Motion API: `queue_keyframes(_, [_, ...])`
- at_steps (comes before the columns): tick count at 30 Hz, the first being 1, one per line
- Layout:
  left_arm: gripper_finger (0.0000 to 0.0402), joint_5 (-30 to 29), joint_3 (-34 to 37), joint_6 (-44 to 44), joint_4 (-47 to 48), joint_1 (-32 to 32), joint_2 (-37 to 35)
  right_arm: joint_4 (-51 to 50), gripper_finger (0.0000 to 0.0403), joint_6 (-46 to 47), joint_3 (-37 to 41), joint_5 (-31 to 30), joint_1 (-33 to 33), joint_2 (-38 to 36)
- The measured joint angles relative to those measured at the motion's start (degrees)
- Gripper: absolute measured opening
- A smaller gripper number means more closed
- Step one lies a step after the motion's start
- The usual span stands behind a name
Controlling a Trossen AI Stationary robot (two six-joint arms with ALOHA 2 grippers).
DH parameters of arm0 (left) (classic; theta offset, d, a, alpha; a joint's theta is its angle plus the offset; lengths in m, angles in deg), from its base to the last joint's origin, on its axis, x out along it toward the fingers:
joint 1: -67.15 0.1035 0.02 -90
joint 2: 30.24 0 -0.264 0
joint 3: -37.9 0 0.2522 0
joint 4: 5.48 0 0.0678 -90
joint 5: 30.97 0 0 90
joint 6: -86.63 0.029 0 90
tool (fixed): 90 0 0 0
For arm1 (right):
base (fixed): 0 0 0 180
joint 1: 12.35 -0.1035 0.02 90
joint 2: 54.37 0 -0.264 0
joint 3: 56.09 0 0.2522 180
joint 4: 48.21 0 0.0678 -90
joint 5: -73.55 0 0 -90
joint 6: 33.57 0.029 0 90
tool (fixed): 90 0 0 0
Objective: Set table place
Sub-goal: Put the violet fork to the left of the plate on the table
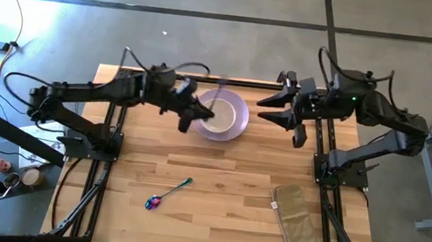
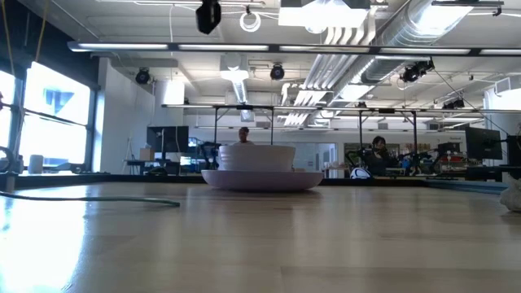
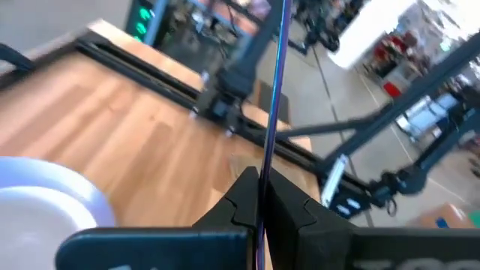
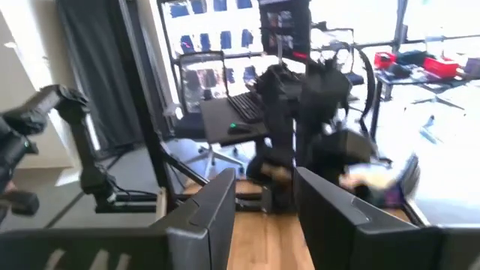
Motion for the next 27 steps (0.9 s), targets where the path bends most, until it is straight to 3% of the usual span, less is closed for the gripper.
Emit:
queue_keyframes(7, [0.0000, -0.37, 13.03, -6.84, -2.14, 6.94, -13.04, -2.85, 0.0129, -1.70, 0.00, -2.22, 0.02, -0.15])
queue_keyframes(12, [0.0000, 4.23, 31.01, -18.14, -20.01, 11.09, -21.16, -2.87, 0.0129, -3.08, 0.00, -2.37, 0.02, 0.00])
queue_keyframes(15, [0.0000, 6.26, 41.29, -25.58, -31.15, 13.73, -22.05, -2.75, 0.0129, -3.16, 0.00, -2.50, 0.02, -0.02])
queue_keyframes(19, [0.0000, 6.10, 51.45, -31.37, -36.34, 17.16, -22.01, -2.58, 0.0129, -2.90, 0.00, -2.50, 0.02, -0.02])
queue_keyframes(27, [0.0000, 7.18, 59.92, -33.83, -37.73, 23.36, -21.68, -2.51, 0.0129, -1.66, 0.00, -4.39, 0.02, -0.02])
